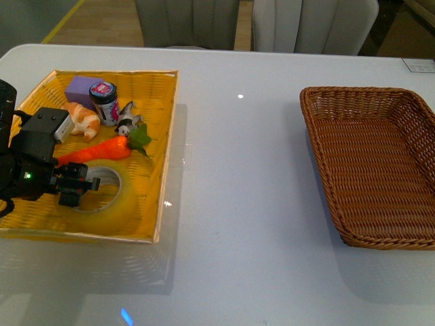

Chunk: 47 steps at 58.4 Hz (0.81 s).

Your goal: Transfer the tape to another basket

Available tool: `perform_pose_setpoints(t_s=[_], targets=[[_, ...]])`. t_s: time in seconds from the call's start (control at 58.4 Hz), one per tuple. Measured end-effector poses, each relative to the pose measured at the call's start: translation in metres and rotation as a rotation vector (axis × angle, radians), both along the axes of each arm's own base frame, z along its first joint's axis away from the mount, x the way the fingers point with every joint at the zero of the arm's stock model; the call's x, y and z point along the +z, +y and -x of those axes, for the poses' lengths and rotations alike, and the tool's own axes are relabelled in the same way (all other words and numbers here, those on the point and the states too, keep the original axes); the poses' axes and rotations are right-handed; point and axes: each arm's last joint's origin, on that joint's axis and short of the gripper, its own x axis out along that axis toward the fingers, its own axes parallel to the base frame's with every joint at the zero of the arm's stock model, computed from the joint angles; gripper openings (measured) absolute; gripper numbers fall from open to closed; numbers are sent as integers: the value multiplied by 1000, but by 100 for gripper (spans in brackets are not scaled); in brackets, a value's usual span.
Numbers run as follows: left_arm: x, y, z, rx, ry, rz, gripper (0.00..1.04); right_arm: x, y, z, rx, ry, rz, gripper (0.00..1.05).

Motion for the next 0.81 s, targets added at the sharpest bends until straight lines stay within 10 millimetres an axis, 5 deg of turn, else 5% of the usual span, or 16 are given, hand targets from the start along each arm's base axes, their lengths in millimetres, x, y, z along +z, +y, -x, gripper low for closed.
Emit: perform_pose_setpoints(t_s=[0.171,0.36,0.6,0.805], targets=[[3,-1,1,-2,9,31,20,0,0,0,0,0,0,96],[19,6,4,43,-14,98,17,0,0,0,0,0,0,96],[78,9,17,93,-110,265,17,0,0,0,0,0,0,96],[133,-34,20,30,-194,377,17,0,0,0,0,0,0,96]])
